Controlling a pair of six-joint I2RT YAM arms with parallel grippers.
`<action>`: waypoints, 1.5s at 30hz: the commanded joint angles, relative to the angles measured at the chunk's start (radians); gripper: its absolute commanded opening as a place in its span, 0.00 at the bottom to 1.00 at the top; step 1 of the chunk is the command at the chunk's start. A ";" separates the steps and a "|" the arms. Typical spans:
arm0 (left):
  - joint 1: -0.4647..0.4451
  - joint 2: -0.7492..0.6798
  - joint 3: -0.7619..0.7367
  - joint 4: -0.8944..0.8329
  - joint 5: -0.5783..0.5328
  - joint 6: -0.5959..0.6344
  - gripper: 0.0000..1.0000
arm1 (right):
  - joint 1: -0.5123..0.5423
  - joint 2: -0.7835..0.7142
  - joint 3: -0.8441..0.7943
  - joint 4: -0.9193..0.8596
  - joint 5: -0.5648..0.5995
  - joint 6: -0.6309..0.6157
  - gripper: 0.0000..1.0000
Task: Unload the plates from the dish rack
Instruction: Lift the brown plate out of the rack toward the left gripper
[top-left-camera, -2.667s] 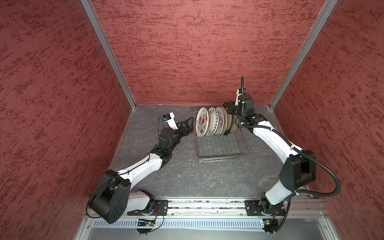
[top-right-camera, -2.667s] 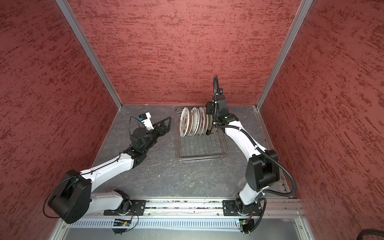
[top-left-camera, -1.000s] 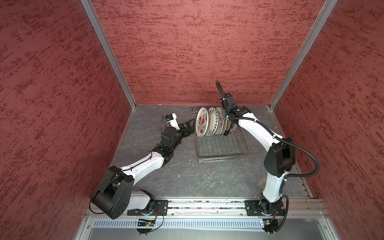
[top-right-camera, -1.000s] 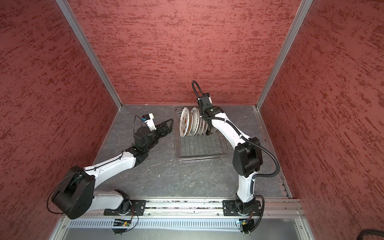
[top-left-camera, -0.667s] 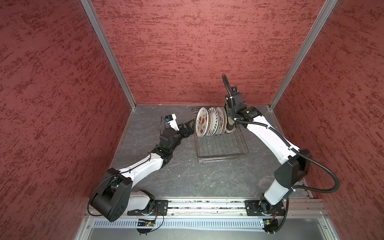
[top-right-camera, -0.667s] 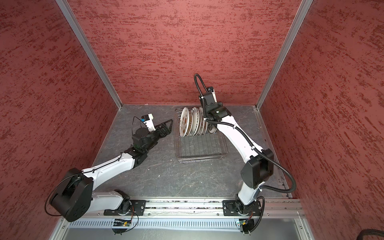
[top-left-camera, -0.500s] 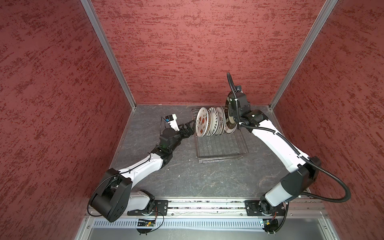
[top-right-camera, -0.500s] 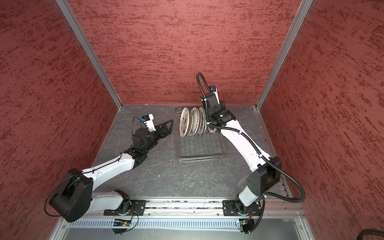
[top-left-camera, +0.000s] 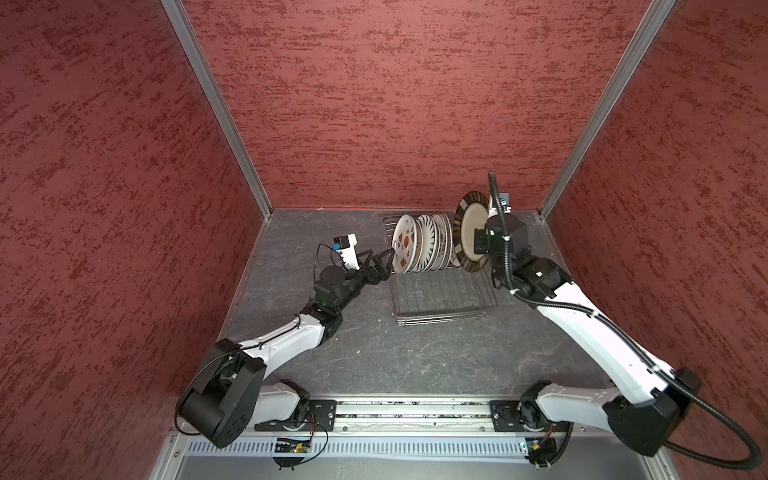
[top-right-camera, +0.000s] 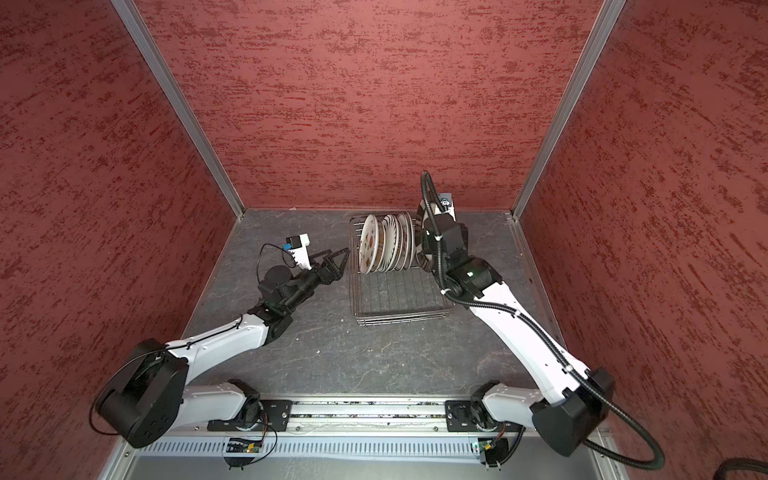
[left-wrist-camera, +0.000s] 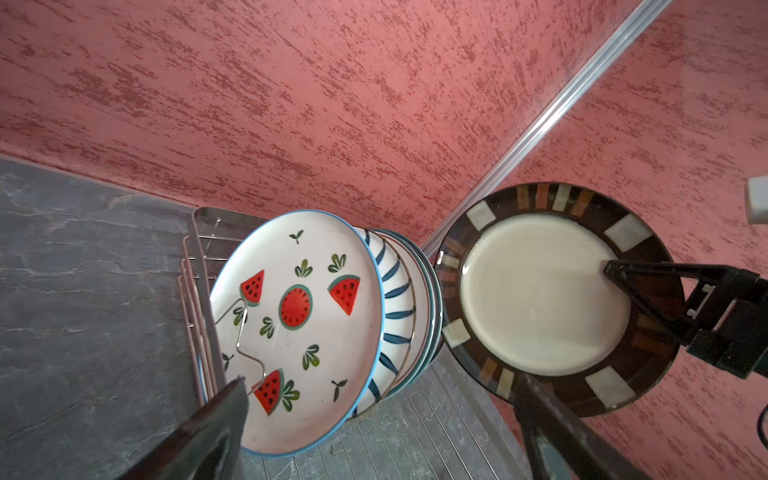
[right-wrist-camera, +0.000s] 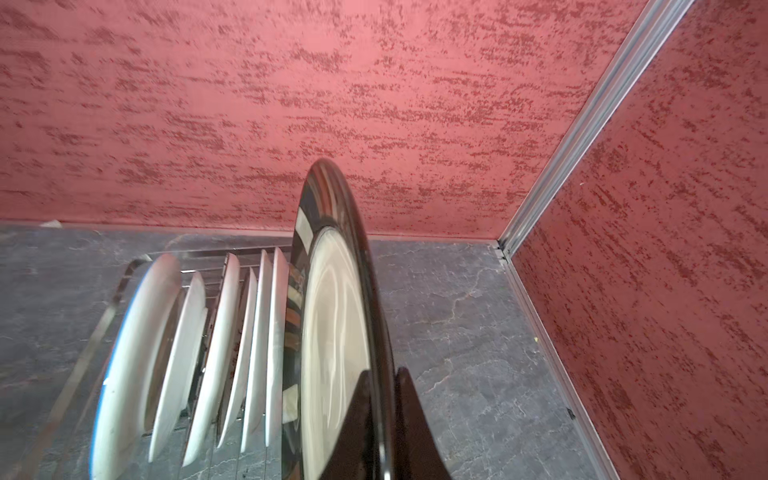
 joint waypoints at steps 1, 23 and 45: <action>0.001 -0.036 0.035 0.024 0.103 0.059 0.99 | 0.004 -0.108 -0.039 0.279 -0.029 0.016 0.00; 0.032 -0.154 0.017 -0.064 0.184 0.056 0.99 | -0.002 -0.304 -0.355 0.646 -0.370 0.564 0.06; 0.036 0.103 0.198 -0.015 0.293 -0.404 0.71 | -0.025 -0.160 -0.421 0.821 -0.485 0.982 0.01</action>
